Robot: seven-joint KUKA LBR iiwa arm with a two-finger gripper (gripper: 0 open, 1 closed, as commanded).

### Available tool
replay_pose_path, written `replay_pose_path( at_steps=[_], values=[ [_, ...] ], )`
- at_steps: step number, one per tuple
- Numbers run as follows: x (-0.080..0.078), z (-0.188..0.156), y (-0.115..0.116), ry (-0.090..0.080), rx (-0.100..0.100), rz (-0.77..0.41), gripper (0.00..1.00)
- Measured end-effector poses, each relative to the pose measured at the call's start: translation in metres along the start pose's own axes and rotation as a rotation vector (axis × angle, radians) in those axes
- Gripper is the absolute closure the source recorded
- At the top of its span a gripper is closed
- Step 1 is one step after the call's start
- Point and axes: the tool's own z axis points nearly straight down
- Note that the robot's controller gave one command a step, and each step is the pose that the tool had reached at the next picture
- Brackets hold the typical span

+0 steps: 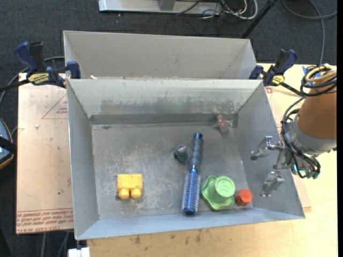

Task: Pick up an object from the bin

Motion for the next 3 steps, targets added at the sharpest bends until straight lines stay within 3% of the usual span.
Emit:
replay_pose_path(
  at_steps=[1,2,3],
  values=[
    [0.007,0.108,0.028,-0.027,0.005,-0.15,0.0],
    [-0.004,0.111,0.097,-0.021,0.008,-0.27,0.0],
    [-0.003,0.111,0.097,-0.016,0.006,-0.267,1.0]
  ],
)
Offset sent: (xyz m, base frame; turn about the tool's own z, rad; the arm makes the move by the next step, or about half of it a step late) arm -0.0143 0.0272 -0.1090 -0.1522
